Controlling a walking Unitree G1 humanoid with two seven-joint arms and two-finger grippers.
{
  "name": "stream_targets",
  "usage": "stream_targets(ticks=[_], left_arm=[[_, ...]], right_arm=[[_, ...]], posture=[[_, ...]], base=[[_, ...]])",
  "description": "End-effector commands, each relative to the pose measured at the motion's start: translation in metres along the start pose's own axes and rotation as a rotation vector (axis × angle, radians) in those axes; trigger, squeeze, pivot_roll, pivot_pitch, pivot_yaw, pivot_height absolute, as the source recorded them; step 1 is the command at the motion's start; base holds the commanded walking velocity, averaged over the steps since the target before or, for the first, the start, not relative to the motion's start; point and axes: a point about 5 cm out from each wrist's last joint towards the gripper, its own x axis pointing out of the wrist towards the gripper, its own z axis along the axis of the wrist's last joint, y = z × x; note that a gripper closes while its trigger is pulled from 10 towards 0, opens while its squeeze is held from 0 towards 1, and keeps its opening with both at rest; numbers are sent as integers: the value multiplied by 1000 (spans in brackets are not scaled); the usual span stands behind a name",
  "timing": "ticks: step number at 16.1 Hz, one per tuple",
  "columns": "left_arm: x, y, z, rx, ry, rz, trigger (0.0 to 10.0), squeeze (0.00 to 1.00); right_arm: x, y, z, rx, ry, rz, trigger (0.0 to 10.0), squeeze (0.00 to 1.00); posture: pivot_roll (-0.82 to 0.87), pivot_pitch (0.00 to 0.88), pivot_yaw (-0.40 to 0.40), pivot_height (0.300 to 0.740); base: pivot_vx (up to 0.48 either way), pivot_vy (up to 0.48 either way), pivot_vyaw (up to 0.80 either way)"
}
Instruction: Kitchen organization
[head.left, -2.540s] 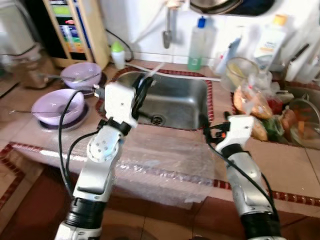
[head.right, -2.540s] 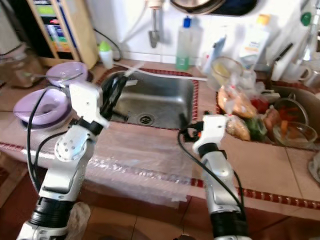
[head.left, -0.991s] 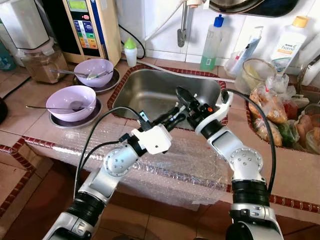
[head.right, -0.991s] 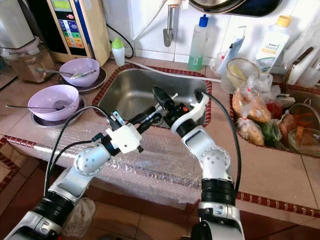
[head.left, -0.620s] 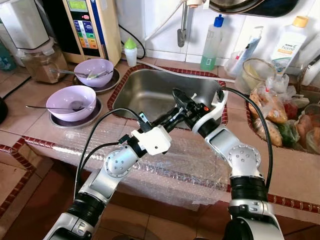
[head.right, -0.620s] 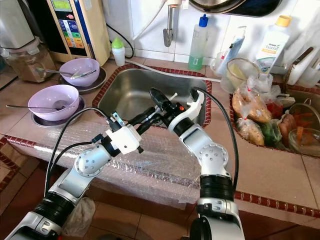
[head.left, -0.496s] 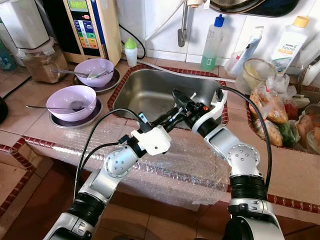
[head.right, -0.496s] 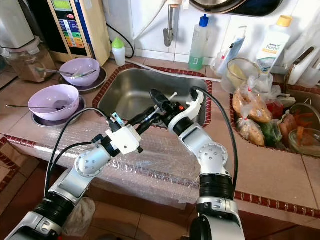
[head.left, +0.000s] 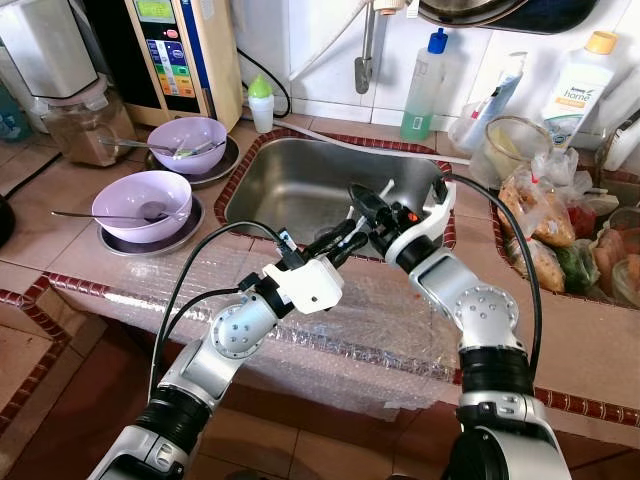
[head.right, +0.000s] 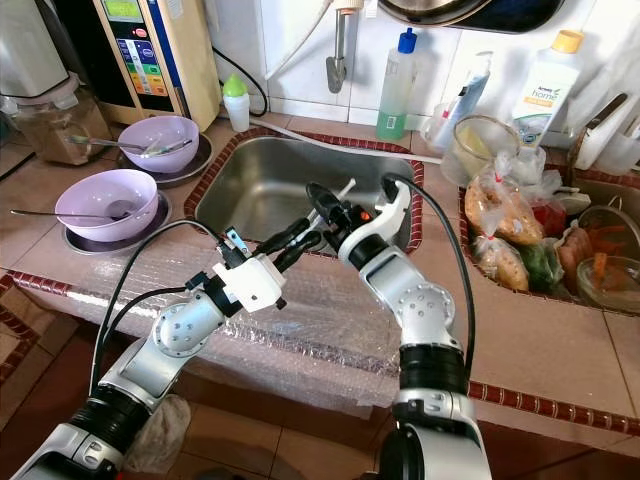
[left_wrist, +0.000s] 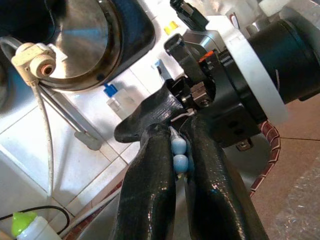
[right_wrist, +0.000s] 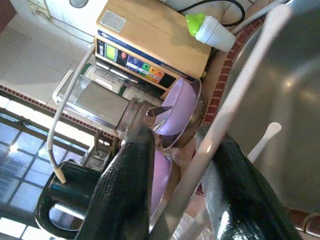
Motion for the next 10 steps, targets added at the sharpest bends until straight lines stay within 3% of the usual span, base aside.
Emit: stream_targets(ticks=[1,8,9,10], left_arm=[[-1,5,-3,18,11,14,10000,0],[-2,6,-11,1,45,13,10000,0],[-2,9,-12,-3,47,26,10000,443],[-2,10,-12,-5,48,37,10000,1000]], right_arm=[[-4,-5,16,-33,-72,-50,0,0],[-2,-4,19,-43,-87,-60,0,0],[0,-3,20,-38,-95,-58,0,0],[0,-3,20,-38,-99,-59,0,0]], posture=[[-21,0,19,740],[-27,0,13,740],[-26,0,13,740],[-26,0,13,740]], base=[[0,0,0],[0,0,0],[0,0,0],[0,0,0]])
